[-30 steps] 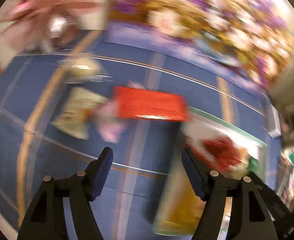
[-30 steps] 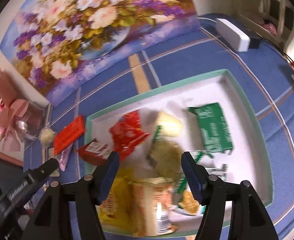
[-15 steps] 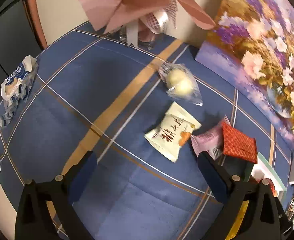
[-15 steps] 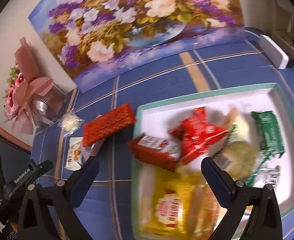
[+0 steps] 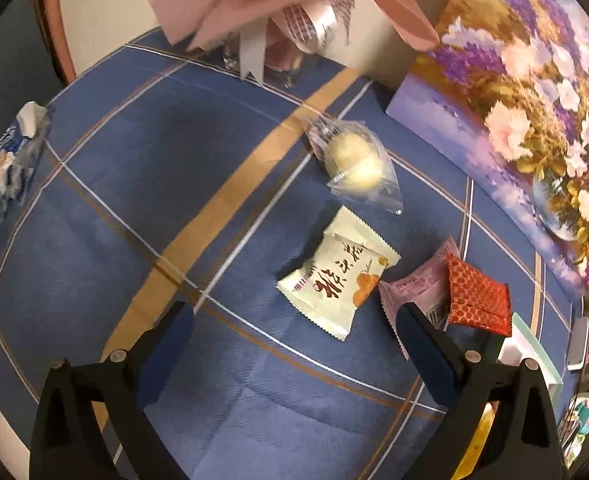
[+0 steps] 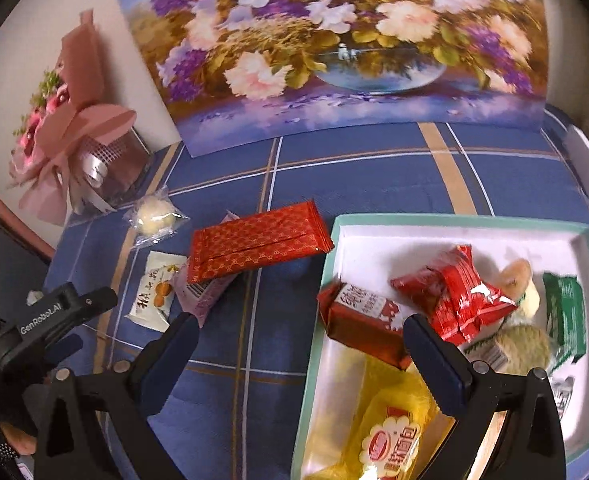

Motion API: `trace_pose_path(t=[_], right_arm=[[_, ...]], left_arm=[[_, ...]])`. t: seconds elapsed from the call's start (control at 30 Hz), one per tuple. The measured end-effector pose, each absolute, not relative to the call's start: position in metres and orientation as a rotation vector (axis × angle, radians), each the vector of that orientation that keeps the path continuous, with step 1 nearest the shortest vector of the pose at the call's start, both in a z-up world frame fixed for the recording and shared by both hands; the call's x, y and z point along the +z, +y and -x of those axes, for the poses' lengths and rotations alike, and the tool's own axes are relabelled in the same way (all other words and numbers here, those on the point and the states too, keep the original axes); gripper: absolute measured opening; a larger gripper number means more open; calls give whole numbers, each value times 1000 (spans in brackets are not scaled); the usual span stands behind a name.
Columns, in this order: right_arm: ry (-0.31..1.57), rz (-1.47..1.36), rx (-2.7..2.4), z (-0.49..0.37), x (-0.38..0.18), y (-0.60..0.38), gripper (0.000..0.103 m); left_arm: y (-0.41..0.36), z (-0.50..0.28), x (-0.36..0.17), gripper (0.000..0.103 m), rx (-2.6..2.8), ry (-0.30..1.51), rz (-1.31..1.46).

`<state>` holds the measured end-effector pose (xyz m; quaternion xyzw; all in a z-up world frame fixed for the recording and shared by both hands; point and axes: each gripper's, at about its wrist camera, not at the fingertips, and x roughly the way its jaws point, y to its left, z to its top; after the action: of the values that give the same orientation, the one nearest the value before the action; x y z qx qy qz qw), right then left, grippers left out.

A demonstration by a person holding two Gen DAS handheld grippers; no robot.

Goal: Organize snacks
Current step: 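Reach right gripper to pink pack while left gripper reaches white-yellow pack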

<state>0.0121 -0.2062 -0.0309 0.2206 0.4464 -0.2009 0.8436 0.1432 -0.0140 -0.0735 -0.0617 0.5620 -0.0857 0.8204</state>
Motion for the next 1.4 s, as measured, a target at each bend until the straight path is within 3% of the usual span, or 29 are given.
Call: trace_pose_path(t=[0.47,0.6,1.0,1.4], right_arm=[[950,-481,-373,-44,-37,-188,102],[950,-527,-356,-56,-42,-183,94],[971,-591,-364,-94,-73,-170,84],[1001,-565,-464,-136,-91,-170,79]], left_arm=[[-25,-161,-90,100,-196,1230,132],[-18,-166,-94,101,-179,1237,150],[1,-187,-104,100,-97,1227,204],[12,-200,-114,99,-57,1225,230]])
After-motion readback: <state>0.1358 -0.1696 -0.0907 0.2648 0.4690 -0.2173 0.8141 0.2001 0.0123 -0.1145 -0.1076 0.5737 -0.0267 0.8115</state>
